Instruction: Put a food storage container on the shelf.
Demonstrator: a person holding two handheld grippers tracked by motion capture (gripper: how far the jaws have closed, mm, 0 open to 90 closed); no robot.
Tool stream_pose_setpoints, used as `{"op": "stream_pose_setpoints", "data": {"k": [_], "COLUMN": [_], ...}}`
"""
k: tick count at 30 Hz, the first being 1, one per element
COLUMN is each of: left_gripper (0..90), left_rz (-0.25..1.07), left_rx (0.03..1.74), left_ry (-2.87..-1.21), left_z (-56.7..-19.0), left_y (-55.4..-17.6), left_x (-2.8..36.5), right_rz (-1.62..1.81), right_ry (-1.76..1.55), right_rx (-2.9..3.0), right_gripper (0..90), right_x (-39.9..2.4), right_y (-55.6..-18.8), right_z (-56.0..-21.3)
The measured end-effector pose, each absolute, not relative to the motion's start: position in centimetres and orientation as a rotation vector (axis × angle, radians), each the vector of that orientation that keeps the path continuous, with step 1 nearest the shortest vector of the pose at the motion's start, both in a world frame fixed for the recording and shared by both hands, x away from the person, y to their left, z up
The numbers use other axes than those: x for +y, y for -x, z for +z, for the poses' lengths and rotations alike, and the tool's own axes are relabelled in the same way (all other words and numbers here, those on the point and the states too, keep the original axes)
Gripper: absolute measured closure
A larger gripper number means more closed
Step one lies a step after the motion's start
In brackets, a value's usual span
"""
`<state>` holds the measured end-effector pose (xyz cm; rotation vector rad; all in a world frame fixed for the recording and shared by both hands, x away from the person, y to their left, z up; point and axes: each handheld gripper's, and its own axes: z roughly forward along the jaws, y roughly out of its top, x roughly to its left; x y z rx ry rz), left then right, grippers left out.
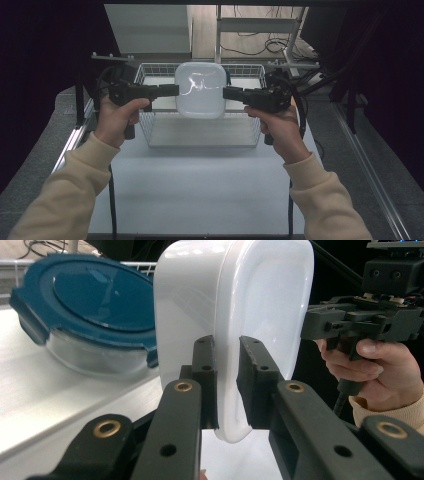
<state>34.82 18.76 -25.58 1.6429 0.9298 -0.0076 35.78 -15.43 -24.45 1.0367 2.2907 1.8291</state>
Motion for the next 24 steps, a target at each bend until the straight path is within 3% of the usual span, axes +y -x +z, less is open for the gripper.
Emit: {"op": "stream_pose_setpoints", "data": {"k": [12,24], "left_gripper": [78.6,78.5], "left_rz": [-0.040,-0.113], "left_rx": [0.993,1.065], "left_ry": [-1.640,-1.593], "left_z": [-23.8,-24.8], "left_y": [-39.1,-42.9], "left_x": [19.1,19.6], "right_rz": [1.817,1.833], "right_ry": [-1.080,-1.225], "right_rx": [2.300,2.315], "right_gripper": [80.8,80.4], "right_x": [-14.8,-14.3], "right_y": [-39.9,-44.1], "right_z": [-22.7,-23.4]}}
